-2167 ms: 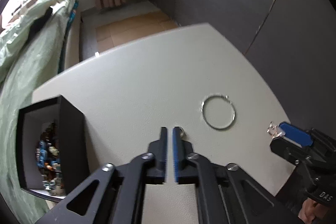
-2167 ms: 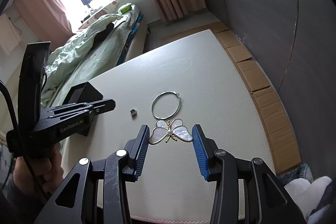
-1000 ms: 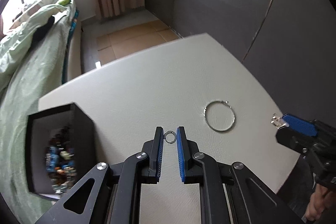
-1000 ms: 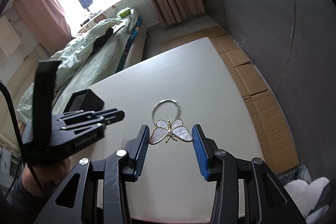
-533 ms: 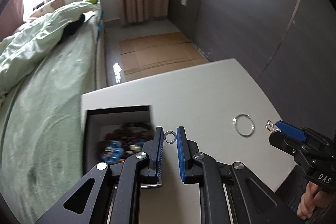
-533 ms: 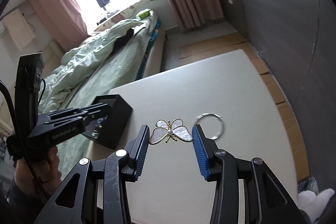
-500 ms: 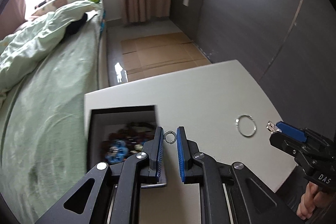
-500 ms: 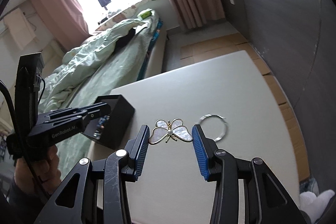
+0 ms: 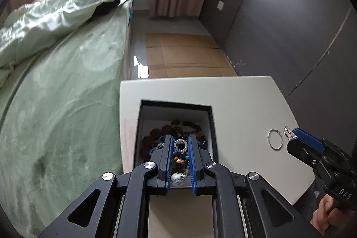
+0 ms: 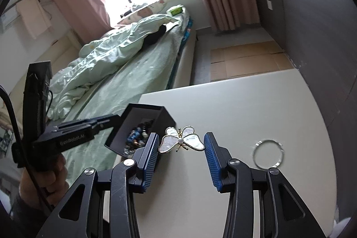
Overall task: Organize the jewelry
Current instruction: 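Carry ring and butterfly pendant to the box and open both tools, then move both open tools to the silver hoop ring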
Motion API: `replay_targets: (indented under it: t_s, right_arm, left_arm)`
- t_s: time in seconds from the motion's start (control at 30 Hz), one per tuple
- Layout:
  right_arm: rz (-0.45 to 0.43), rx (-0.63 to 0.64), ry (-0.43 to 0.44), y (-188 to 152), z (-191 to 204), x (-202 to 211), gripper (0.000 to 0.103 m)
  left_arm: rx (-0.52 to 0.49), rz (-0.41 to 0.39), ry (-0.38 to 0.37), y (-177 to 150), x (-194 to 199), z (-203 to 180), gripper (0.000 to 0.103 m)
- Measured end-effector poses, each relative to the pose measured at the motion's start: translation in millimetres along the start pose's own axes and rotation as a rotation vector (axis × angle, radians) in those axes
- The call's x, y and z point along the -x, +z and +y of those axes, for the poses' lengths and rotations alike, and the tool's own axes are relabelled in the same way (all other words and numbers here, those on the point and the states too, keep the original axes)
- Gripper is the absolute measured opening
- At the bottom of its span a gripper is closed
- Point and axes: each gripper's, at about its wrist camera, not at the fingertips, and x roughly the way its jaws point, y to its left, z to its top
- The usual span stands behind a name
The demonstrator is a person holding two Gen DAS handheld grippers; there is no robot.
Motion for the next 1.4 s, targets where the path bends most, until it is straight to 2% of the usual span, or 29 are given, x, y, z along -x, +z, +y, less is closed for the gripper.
replay_targets:
  t_s: [0.03,0.1,0.17,0.73,0.77,0.8,0.83,0.87,0.9,1.4]
  right_arm:
    - [0.003,0.006,0.005,1.9,3.2,-1.7,0.042]
    - [0.008,0.024,0.015,6.3,12.3,-5.8,0.042]
    - [0.012,0.038,0.024,9.3,21.0,-9.5,0.042]
    - [0.066,0.11,0.142,38.0,74.3,-49.0,0.042]
    - [0.071,0.11,0.149,39.9,75.1,-51.6,0.043]
    - [0.087,0.105,0.15,43.0,74.9,-55.2,0.049]
    - [0.098,0.098,0.144,43.9,73.0,-56.7,0.056]
    - [0.102,0.088,0.137,45.0,70.6,-56.7,0.067]
    - [0.091,0.08,0.136,45.5,67.0,-53.0,0.071]
    - [0.067,-0.049,0.053,19.6,-12.2,-2.0,0.071]
  left_arm:
    - [0.02,0.014,-0.011,0.1,-0.7,5.2,0.025]
    - [0.048,0.013,-0.029,-1.0,2.5,14.1,0.058]
    - [0.062,-0.03,-0.024,-3.0,12.4,21.7,0.066]
    - [0.138,-0.084,0.026,-16.4,46.4,70.1,0.066]
    - [0.14,-0.085,0.027,-16.9,47.3,71.3,0.066]
    - [0.144,-0.088,0.027,-17.3,48.0,72.2,0.066]
    - [0.146,-0.09,0.025,-17.5,48.7,72.1,0.067]
    - [0.146,-0.094,0.023,-17.6,49.6,71.4,0.069]
    - [0.146,-0.098,0.021,-17.8,50.2,70.1,0.072]
    - [0.046,-0.094,-0.061,-8.1,28.8,3.9,0.072]
